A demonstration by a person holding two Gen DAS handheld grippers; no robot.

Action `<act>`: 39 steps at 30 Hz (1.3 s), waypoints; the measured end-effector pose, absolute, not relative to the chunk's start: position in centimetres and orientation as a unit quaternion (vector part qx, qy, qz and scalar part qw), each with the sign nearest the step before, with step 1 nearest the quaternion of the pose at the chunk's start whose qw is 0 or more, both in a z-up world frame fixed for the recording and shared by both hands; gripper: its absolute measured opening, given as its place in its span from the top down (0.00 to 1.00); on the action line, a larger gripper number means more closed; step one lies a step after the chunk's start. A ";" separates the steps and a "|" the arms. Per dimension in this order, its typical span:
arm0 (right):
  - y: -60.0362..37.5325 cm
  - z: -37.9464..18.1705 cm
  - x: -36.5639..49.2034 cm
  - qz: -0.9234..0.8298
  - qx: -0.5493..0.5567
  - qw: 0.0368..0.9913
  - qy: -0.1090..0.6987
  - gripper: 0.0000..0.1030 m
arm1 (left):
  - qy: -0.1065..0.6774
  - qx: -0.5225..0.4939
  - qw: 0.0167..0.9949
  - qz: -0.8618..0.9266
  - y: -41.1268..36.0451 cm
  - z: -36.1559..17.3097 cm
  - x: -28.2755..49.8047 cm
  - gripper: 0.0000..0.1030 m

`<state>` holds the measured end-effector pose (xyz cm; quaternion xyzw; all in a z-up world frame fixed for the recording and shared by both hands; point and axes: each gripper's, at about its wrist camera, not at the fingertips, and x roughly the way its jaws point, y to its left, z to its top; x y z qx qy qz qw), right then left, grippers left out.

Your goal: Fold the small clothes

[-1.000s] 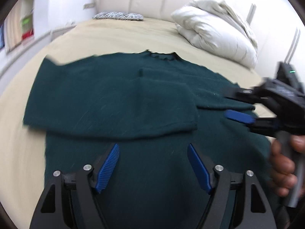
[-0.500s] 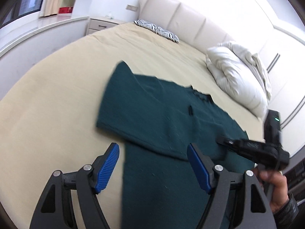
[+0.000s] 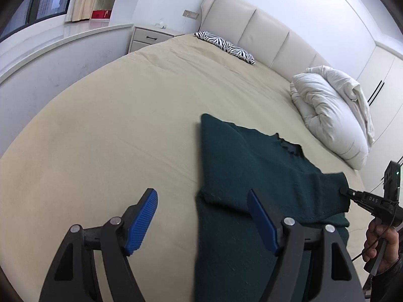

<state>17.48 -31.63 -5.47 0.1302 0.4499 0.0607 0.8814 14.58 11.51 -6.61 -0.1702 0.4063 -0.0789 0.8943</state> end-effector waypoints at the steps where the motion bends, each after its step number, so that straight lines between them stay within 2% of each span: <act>1: -33.1 -6.3 17.7 0.049 0.138 0.877 0.458 0.94 | 0.410 -0.165 0.894 -0.077 11.4 -6.9 15.3 0.26; 5: -36.4 -9.1 18.5 0.049 0.186 0.866 0.462 0.94 | 0.421 -0.140 0.894 -0.057 10.8 -7.5 18.1 0.26; 12: -37.3 -11.8 18.4 0.056 0.194 0.857 0.475 0.90 | 0.437 -0.104 0.893 -0.036 9.3 -8.9 24.2 0.26; 17: -38.3 -12.5 18.2 0.068 0.230 0.849 0.470 0.90 | 0.450 -0.072 0.889 -0.042 7.6 -9.6 27.5 0.33; 19: -38.7 -12.8 18.0 0.071 0.236 0.849 0.468 0.90 | 0.459 -0.062 0.885 -0.050 7.0 -10.0 28.2 0.58; 20: -38.6 -13.0 18.1 0.072 0.235 0.849 0.468 0.90 | 0.465 -0.054 0.882 -0.051 6.8 -10.4 28.6 0.63; 21: -38.3 -13.1 18.1 0.069 0.227 0.851 0.469 0.90 | 0.467 -0.046 0.881 -0.052 6.6 -10.6 28.8 0.73; 22: -38.0 -13.1 18.3 0.065 0.218 0.853 0.471 0.90 | 0.469 -0.041 0.881 -0.054 6.4 -10.7 29.0 0.79; 25: -37.2 -12.4 18.1 0.053 0.188 0.863 0.466 0.93 | 0.460 -0.033 0.886 -0.050 6.6 -10.9 28.5 0.85; 30: -36.5 -12.0 18.5 0.030 0.155 0.870 0.467 0.94 | 0.453 -0.036 0.890 -0.046 6.8 -11.3 28.2 0.87; 39: -37.4 -13.9 18.4 0.026 0.182 0.865 0.467 0.94 | 0.443 -0.052 0.893 -0.055 7.3 -10.7 28.2 0.86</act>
